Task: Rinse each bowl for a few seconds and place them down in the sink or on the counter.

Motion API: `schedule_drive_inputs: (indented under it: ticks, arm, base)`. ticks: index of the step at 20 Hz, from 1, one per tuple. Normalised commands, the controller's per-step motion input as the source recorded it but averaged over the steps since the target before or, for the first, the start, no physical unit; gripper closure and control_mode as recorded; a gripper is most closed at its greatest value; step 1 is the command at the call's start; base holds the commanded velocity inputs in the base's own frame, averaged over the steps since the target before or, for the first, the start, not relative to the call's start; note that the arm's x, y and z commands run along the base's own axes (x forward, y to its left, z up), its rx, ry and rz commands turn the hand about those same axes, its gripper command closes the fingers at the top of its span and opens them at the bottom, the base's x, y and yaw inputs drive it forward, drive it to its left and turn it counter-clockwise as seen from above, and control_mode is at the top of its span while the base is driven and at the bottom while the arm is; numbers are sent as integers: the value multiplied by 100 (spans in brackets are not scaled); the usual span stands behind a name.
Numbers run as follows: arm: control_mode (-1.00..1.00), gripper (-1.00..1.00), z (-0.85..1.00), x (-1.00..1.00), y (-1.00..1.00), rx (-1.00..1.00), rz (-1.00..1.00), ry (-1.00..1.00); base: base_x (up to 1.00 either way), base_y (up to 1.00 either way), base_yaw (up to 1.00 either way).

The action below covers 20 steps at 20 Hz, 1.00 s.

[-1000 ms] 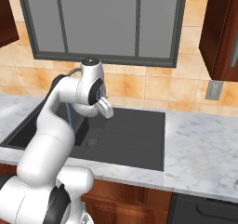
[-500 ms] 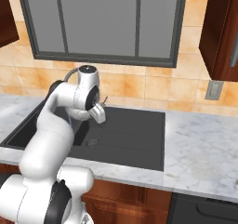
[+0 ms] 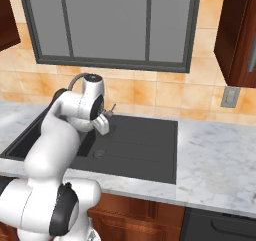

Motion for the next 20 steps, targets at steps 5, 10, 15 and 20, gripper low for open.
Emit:
schedule_drive_inputs:
  ticks: [5, 10, 15, 20]
  arm:
    - [-100, 100, -18, 15, 32, 0, 0, 3]
    - [-100, 100, -24, 12, 19, 3, 1, 3]
    - [-100, 100, -35, 24, 13, 9, 2, 2]
    - [-100, 100, -38, 30, 20, 8, 3, 2]
  base:
    - [0, 0, 0]
    - [0, 0, 0]
    - [0, 0, 0]
    - [0, 0, 0]
